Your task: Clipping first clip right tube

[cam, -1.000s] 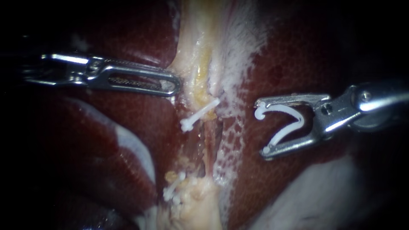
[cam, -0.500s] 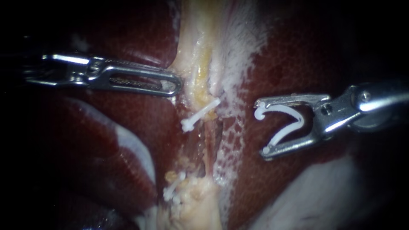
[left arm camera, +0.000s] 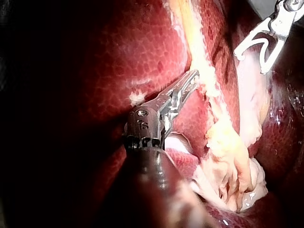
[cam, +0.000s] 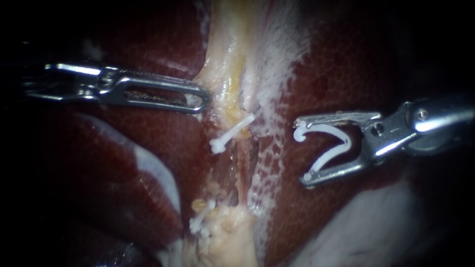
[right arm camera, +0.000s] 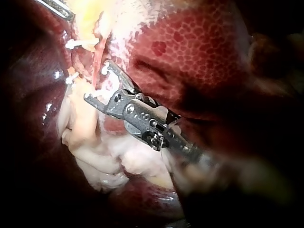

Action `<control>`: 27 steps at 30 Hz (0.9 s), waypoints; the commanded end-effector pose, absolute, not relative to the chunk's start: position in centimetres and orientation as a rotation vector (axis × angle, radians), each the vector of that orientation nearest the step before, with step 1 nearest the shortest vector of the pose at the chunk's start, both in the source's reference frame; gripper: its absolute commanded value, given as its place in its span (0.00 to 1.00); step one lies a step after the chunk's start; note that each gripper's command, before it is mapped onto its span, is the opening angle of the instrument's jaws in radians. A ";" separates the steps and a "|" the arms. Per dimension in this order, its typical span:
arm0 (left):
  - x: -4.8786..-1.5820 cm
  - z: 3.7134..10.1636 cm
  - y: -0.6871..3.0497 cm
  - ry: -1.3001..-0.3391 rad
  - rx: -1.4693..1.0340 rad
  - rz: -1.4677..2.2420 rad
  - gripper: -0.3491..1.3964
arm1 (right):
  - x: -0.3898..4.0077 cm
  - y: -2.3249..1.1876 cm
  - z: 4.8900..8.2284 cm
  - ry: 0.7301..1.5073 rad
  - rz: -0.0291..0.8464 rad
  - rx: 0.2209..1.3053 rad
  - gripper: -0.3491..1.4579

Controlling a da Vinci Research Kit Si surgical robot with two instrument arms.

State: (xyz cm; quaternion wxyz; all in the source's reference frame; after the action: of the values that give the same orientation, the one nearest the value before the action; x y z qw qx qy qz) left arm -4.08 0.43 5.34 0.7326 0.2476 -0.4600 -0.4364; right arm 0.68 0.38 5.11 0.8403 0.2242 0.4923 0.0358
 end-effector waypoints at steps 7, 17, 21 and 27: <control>-3.90 5.18 0.58 -1.021 0.532 -0.987 0.00 | 0.71 0.36 5.12 1.041 0.074 0.475 0.52; -3.80 5.05 0.61 -1.027 0.513 -0.992 0.00 | 0.78 0.33 5.14 1.056 0.039 0.530 0.52; -3.78 5.02 0.60 -1.027 0.513 -0.993 0.00 | 0.84 0.28 5.17 1.059 0.028 0.531 0.52; -3.74 4.94 0.58 -1.032 0.514 -0.996 0.00 | 0.99 0.16 5.29 1.054 0.054 0.573 0.52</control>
State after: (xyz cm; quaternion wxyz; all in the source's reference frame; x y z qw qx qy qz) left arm -3.74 0.57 4.93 0.7236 0.2328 -0.4674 -0.4513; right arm 1.01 0.14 5.31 0.8242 0.2722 0.4960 0.0260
